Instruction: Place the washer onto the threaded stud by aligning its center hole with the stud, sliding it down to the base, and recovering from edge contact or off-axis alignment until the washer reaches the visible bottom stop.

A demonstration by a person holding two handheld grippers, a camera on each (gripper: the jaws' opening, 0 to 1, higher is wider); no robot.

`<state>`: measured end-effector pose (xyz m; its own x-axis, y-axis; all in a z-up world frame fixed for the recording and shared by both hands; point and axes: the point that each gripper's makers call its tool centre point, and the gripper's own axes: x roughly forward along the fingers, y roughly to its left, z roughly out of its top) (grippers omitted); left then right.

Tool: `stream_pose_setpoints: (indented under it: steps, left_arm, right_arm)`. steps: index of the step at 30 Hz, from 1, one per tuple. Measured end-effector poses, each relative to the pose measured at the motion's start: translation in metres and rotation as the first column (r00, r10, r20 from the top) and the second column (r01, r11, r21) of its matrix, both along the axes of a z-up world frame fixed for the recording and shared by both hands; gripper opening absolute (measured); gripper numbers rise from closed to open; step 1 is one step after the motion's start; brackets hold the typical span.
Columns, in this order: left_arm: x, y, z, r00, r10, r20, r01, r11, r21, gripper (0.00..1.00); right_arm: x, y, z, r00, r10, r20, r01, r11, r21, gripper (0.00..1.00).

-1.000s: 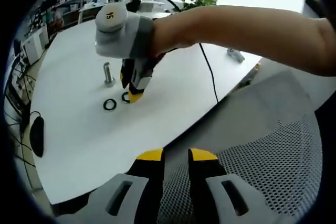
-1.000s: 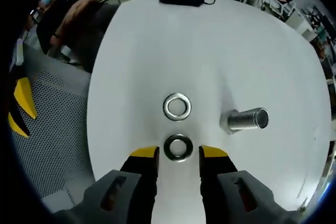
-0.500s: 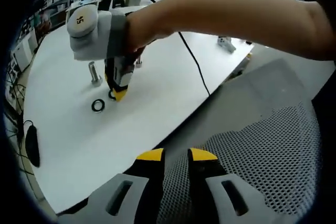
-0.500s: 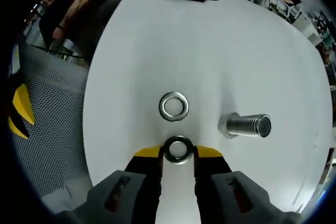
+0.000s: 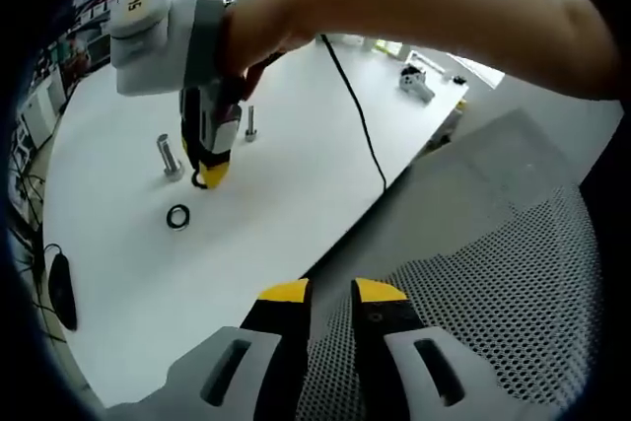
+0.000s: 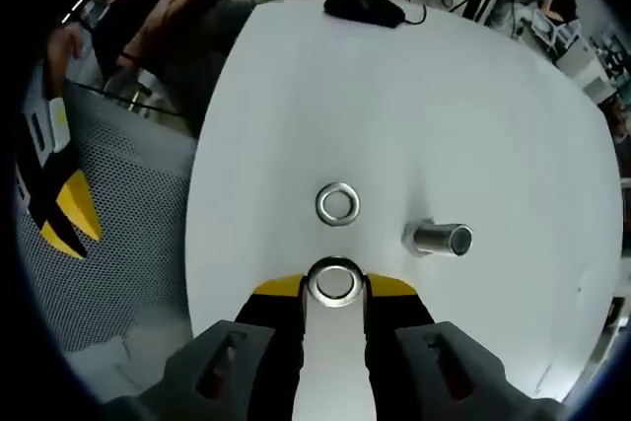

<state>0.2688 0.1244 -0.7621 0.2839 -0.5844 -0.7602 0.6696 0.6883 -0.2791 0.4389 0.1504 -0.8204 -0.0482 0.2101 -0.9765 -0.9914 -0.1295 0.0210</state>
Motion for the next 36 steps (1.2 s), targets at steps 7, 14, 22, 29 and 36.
stream_pose_setpoints:
  steps: [7,14,22,29,36]
  left_arm:
    - [-0.004,0.000,-0.005,0.999,-0.004,-0.045,0.004,1.000,0.011,0.14]
    - [-0.007,-0.001,-0.006,0.998,-0.016,-0.062,0.017,1.000,0.003,0.15]
    - [-0.008,-0.003,-0.005,0.998,-0.019,-0.066,0.019,1.000,-0.008,0.15]
    - [-0.009,-0.004,-0.006,0.997,-0.028,-0.071,0.027,1.000,-0.014,0.15]
    - [-0.009,-0.004,-0.006,0.997,-0.029,-0.069,0.029,1.000,-0.008,0.15]
  right_arm:
    - [0.008,0.002,0.017,1.000,0.027,0.011,-0.027,1.000,0.002,0.23]
    - [0.025,0.010,0.031,0.990,0.124,0.064,-0.125,0.992,0.009,0.22]
    - [0.039,0.020,0.036,0.978,0.169,0.122,-0.172,0.985,0.014,0.23]
    - [0.050,0.030,0.032,0.974,0.180,0.141,-0.184,0.983,0.016,0.22]
    - [0.057,0.033,0.022,0.975,0.177,0.131,-0.178,0.984,-0.001,0.22]
